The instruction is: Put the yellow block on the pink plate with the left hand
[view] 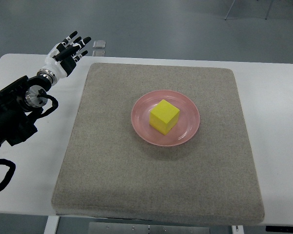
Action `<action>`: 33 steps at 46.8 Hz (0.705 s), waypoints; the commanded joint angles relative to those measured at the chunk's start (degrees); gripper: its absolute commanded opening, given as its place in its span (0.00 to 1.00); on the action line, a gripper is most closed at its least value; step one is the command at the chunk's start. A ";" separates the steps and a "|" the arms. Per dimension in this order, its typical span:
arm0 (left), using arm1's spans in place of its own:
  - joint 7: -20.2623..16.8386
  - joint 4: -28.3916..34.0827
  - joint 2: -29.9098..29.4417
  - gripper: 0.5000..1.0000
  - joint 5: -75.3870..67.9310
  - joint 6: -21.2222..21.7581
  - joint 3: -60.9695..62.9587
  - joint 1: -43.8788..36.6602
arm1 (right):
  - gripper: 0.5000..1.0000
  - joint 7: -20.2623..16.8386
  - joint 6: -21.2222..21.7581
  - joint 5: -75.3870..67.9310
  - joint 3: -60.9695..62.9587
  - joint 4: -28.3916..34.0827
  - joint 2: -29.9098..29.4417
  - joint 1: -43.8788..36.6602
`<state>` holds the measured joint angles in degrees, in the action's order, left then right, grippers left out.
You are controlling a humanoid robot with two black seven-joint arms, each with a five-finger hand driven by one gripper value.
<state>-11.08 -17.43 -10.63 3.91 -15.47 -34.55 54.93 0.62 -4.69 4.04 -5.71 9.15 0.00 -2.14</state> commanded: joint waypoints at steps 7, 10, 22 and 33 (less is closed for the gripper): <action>0.01 0.03 0.18 0.98 -0.05 1.59 0.01 0.18 | 0.85 -0.01 -0.05 0.00 0.00 0.07 0.00 0.03; 0.01 0.03 0.18 0.98 -0.14 1.76 0.10 0.18 | 0.85 -0.01 0.04 0.00 0.00 -0.01 0.00 0.03; 0.01 0.03 0.09 0.98 -0.49 1.68 0.63 0.61 | 0.85 -0.01 -0.05 0.00 0.00 -0.01 0.00 0.03; 0.01 0.03 -0.09 0.98 -0.57 1.76 0.45 0.79 | 0.85 -0.01 -0.05 0.00 0.00 -0.01 0.00 -0.06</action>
<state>-11.08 -17.40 -10.65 3.37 -13.79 -34.08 55.71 0.61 -4.69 4.04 -5.71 9.15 0.00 -2.12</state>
